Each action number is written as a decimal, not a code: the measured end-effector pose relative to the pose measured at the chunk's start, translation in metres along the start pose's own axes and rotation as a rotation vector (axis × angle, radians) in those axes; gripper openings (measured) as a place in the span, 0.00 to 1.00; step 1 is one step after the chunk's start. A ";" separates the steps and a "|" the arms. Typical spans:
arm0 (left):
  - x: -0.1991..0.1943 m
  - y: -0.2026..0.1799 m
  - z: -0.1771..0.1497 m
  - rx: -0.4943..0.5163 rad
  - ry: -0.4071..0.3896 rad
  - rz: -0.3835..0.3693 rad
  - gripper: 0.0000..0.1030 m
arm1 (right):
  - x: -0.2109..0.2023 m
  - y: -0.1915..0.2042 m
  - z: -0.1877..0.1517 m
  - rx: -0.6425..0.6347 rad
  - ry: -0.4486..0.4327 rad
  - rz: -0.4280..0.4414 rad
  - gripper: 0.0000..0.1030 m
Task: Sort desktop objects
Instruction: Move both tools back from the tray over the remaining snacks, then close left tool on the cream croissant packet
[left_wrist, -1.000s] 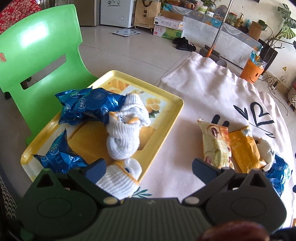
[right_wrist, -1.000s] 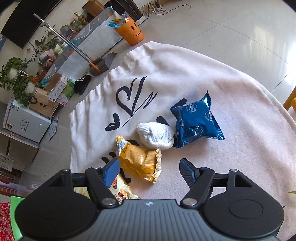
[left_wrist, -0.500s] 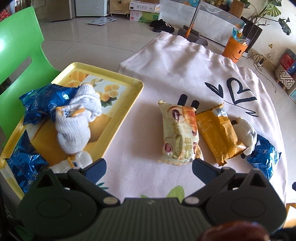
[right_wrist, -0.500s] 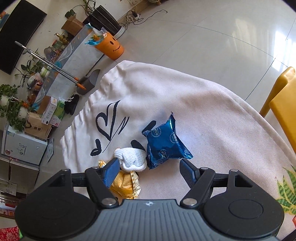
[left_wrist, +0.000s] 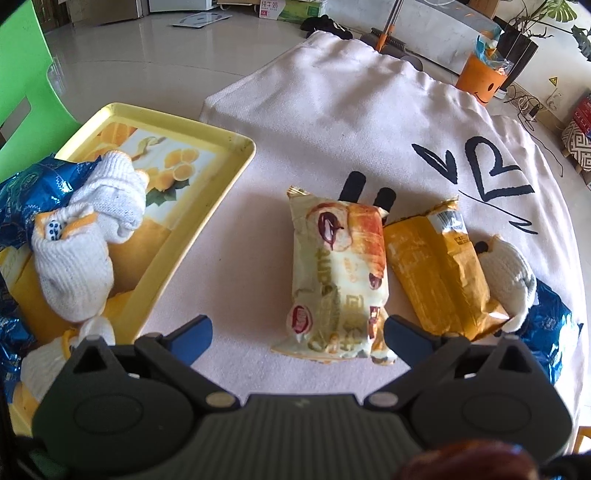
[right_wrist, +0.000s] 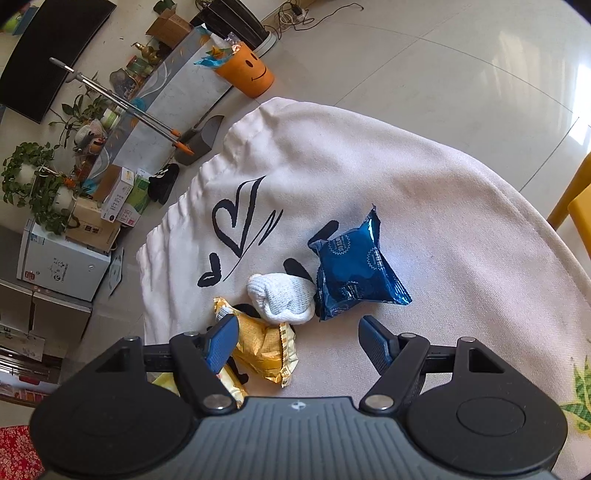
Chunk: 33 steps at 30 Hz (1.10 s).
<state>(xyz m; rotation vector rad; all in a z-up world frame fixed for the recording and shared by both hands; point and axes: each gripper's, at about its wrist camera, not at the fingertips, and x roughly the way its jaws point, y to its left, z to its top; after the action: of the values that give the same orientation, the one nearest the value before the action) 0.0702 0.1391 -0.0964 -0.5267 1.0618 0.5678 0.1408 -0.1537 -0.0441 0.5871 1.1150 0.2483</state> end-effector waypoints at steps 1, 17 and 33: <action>0.003 -0.001 0.001 0.003 -0.002 0.002 0.99 | 0.000 0.003 0.000 -0.018 -0.004 0.004 0.70; 0.028 -0.020 0.018 0.046 -0.038 -0.040 0.99 | 0.013 0.009 -0.001 -0.046 0.014 0.019 0.70; 0.027 -0.016 0.008 0.111 -0.063 -0.010 0.62 | 0.027 0.015 0.005 -0.054 0.023 0.034 0.70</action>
<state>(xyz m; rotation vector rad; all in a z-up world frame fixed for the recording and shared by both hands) 0.0962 0.1373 -0.1157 -0.4142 1.0243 0.5106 0.1582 -0.1308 -0.0550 0.5568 1.1180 0.3148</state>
